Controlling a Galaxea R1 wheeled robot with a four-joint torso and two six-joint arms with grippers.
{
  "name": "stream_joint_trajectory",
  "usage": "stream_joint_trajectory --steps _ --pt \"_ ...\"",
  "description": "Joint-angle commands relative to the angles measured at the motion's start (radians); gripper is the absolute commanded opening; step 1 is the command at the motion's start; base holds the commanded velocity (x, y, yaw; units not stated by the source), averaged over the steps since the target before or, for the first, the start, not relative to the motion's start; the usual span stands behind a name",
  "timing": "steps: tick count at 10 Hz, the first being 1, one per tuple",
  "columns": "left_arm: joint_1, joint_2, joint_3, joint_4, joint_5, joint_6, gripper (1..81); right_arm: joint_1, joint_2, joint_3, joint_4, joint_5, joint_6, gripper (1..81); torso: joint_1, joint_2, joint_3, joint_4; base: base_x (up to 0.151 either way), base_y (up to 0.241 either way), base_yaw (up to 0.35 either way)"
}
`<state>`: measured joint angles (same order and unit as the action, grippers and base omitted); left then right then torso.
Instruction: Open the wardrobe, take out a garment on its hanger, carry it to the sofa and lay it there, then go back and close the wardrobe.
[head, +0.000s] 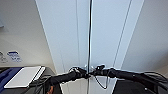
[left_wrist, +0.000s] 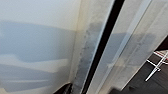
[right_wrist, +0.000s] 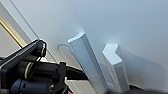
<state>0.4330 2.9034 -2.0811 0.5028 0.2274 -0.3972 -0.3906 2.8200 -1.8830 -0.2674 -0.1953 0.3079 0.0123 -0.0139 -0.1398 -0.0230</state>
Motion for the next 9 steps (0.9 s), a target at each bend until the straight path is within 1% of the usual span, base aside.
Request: stream_joint_trajectory --steps 1,3,7,8,9 --pt "-0.121 -0.012 0.331 -0.004 -0.1 0.009 81.1 0.126 0.015 0.226 0.028 0.02 0.01 81.1 0.0 0.0 0.0 0.0 0.0 0.0 0.0" --pt "-0.092 -0.064 0.448 -0.001 -0.097 0.009 81.1 0.121 -0.009 0.275 0.027 0.02 0.01 81.1 0.001 0.0 0.0 0.0 0.0 0.0 0.0" --pt "-0.004 -0.147 0.611 0.005 -0.1 0.012 81.1 0.097 -0.086 0.42 0.02 0.022 -0.001 81.1 0.002 0.0 0.0 0.0 0.0 0.0 0.0" --pt "0.016 -0.177 0.651 0.005 -0.112 0.018 81.1 0.079 -0.106 0.461 0.019 0.022 -0.006 81.1 0.002 0.001 0.0 0.0 0.0 0.0 0.0" --pt "0.036 -0.203 0.671 0.003 -0.19 0.017 81.1 0.057 -0.117 0.498 0.005 0.022 -0.006 81.1 0.002 0.001 0.0 0.0 0.0 0.0 0.0"
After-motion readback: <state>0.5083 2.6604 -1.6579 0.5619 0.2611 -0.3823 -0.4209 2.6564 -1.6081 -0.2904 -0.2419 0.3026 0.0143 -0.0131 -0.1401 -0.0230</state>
